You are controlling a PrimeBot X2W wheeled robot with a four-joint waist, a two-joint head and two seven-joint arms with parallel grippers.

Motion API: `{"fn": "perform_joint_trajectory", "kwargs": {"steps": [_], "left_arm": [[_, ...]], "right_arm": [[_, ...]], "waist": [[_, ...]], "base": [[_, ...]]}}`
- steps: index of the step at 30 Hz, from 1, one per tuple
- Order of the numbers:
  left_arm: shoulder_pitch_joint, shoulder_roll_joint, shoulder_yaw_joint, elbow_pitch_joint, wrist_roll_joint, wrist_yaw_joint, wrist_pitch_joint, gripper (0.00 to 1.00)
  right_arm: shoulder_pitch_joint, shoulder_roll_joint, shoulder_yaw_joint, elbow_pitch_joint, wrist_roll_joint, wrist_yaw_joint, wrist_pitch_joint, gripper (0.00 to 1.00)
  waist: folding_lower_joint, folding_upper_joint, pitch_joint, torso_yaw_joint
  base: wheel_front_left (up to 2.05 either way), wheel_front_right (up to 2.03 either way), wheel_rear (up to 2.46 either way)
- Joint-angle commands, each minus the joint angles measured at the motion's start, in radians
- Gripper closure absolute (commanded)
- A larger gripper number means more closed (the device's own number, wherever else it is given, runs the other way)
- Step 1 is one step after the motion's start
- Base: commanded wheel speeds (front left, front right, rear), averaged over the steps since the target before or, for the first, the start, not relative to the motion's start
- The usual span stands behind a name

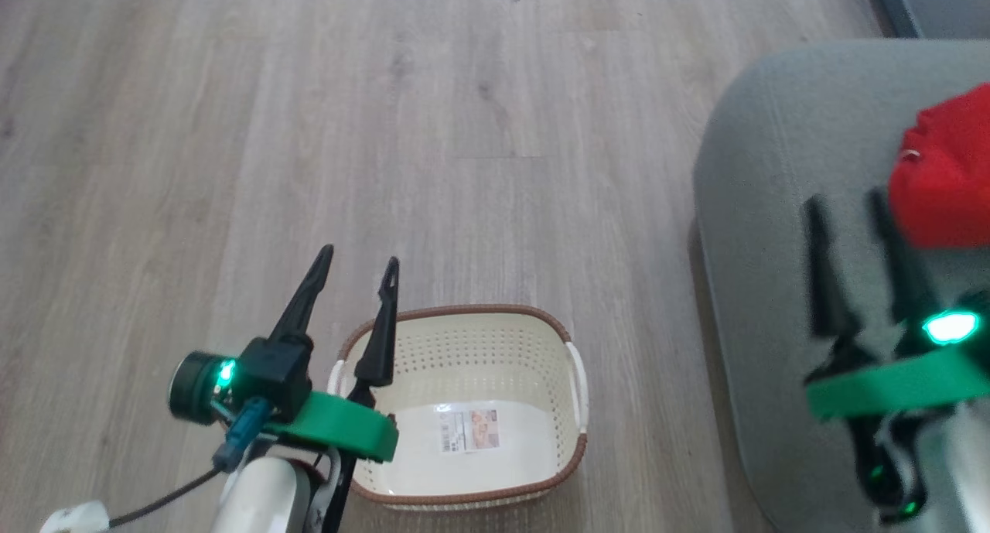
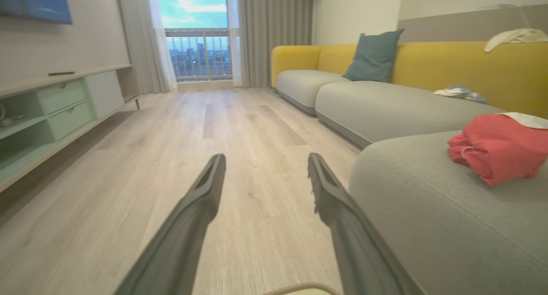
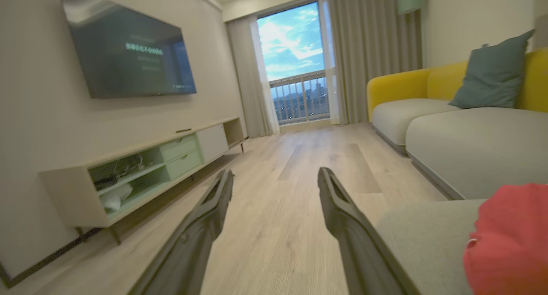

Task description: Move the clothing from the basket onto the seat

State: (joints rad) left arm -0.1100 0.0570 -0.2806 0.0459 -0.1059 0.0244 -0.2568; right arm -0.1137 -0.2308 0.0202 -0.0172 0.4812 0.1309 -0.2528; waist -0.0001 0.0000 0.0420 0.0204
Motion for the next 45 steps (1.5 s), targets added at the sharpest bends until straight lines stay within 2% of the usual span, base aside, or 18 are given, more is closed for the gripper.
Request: {"fn": "perform_joint_trajectory", "kwargs": {"steps": [1, 9, 12, 23, 29, 45], "left_arm": [[-0.01, -0.006, 0.047, -0.04, -0.026, 0.023, -0.005, 0.0], [0.035, -0.007, 0.062, -0.051, -0.054, 0.065, -0.005, 0.0], [0.043, -0.007, 0.063, -0.049, -0.049, 0.065, -0.005, 0.0], [0.065, -0.007, 0.071, -0.019, -0.022, 0.135, -0.005, 0.0], [0.07, -0.007, 0.068, 0.0, -0.039, 0.108, -0.005, 0.0], [0.077, -0.007, 0.097, 0.014, -0.078, 0.081, -0.005, 0.0]], "right_arm": [[0.024, 0.001, 0.052, -0.03, -0.044, 0.0, -0.009, 0.0], [0.094, 0.101, 0.013, -0.012, -0.104, 0.0, -0.009, 0.0], [0.105, 0.115, 0.007, -0.011, -0.113, 0.0, -0.009, 0.0], [0.133, 0.156, 0.002, 0.007, -0.155, 0.0, -0.009, 0.0], [0.137, 0.16, 0.006, 0.016, -0.164, 0.0, -0.009, 0.0], [0.135, 0.161, 0.0, 0.022, -0.168, 0.0, -0.009, 0.0]], "waist": [[0.0001, 0.0, -0.017, 0.034], [0.0001, 0.0, -0.029, 0.077], [0.0001, 0.0, -0.031, 0.081], [0.0001, 0.0, -0.037, 0.088], [0.0001, 0.0, -0.039, 0.091], [0.0001, 0.0, -0.034, 0.087]], "base": [[0.0, 0.0, 0.0], [0.0, 0.0, 0.0], [0.0, 0.0, 0.0], [0.0, 0.0, 0.0], [0.0, 0.0, 0.0], [0.0, 0.0, 0.0]]}}
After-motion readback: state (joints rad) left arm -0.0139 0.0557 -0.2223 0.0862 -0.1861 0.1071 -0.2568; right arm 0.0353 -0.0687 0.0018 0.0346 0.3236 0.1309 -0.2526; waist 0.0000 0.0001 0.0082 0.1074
